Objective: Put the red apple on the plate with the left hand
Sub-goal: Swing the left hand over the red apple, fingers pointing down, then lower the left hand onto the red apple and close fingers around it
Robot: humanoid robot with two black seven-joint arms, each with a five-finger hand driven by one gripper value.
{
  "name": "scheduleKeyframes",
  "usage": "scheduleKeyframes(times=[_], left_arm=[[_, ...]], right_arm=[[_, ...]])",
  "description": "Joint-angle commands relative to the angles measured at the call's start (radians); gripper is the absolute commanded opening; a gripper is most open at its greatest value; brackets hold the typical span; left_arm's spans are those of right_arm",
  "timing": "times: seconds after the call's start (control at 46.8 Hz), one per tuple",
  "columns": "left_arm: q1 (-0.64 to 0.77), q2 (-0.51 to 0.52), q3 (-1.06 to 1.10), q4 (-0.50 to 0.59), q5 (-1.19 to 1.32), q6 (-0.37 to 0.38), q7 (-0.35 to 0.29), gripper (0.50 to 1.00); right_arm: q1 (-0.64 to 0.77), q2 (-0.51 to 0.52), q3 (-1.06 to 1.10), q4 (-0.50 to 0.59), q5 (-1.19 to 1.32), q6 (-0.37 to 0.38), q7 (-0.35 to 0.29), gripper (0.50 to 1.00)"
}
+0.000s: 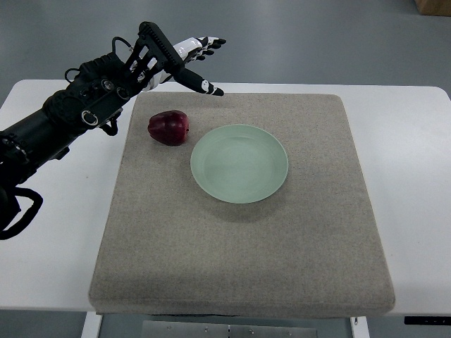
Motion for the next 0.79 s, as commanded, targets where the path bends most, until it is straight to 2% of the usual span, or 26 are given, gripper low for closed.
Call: scheduleKeyframes(times=[0.0, 0.256, 0.513, 0.62, 0.684, 0.769], left_arm=[[-0.025, 0.020, 0.047, -0.022, 0.003, 0.000, 0.001, 0.988], [-0.083, 0.060, 0.184, -0.091, 0.034, 0.000, 0.003, 0.988], [-0.085, 0.085, 0.193, -0.105, 0.262, -0.002, 0.000, 0.986], [-0.100, 0.120, 0.216, -0.149, 0.356, -0.005, -0.005, 0.986], [-0.116, 0.149, 0.219, -0.198, 0.375, -0.040, -0.008, 0.986], [-0.152, 0.200, 0.216, -0.257, 0.375, -0.126, -0.008, 0.986]], right_arm=[[0.000, 0.000, 0.000, 0.000, 0.000, 0.000, 0.000, 0.964], [-0.001, 0.000, 0.000, 0.000, 0.000, 0.000, 0.000, 0.964], [0.000, 0.000, 0.000, 0.000, 0.000, 0.000, 0.000, 0.964], [-0.001, 0.000, 0.000, 0.000, 0.000, -0.001, 0.000, 0.964], [0.000, 0.000, 0.000, 0.000, 0.000, 0.000, 0.000, 0.964], [-0.001, 0.000, 0.000, 0.000, 0.000, -0.001, 0.000, 0.964]])
